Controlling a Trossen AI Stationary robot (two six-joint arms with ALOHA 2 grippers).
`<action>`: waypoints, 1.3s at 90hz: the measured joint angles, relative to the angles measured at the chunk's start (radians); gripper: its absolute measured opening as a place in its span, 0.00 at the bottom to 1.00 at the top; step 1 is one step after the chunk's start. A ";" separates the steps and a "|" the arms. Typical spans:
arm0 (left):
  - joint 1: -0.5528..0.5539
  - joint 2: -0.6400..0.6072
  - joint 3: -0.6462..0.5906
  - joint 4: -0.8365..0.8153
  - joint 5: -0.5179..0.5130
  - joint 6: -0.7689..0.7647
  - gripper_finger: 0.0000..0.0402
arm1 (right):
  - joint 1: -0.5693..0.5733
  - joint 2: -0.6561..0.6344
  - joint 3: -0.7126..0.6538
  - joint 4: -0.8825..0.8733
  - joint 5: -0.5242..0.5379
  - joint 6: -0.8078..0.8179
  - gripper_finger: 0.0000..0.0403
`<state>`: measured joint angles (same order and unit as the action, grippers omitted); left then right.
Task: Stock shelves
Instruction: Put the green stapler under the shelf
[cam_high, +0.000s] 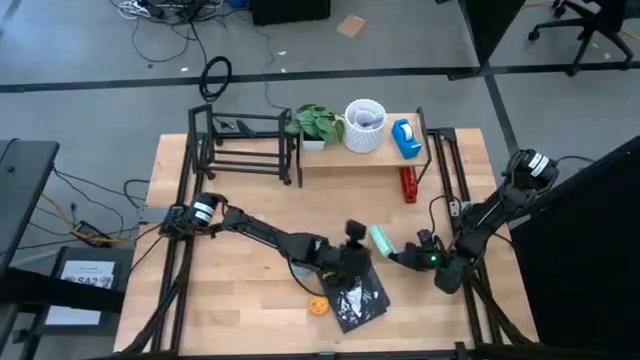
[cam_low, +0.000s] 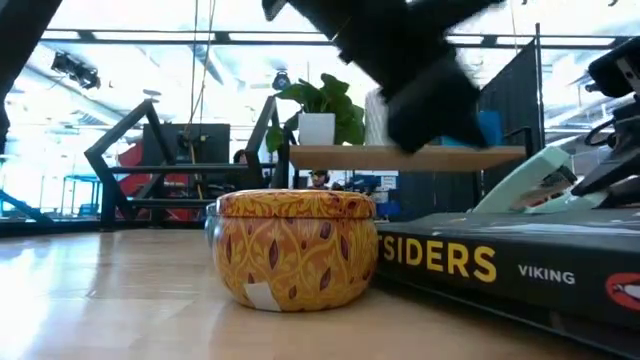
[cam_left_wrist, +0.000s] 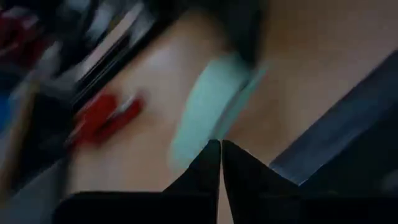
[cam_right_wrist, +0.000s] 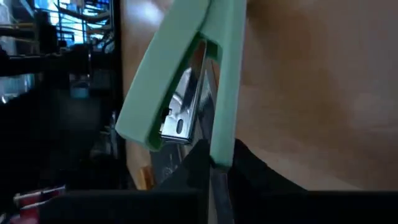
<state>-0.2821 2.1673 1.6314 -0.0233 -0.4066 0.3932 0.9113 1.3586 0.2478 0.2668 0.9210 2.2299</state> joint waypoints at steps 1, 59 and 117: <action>0.001 0.002 0.000 0.009 0.012 -0.006 0.00 | -0.001 0.000 0.000 0.000 0.000 0.000 0.01; 0.104 0.073 0.004 0.069 0.206 -0.199 0.00 | -0.057 0.004 -0.002 0.128 -0.124 -0.009 0.02; 0.106 0.089 -0.002 0.129 0.247 -0.196 0.00 | -0.056 0.013 0.039 0.159 -0.149 -0.093 0.31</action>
<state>-0.1758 2.2566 1.6299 0.1057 -0.1595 0.1972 0.8551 1.3720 0.2863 0.4255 0.7715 2.1367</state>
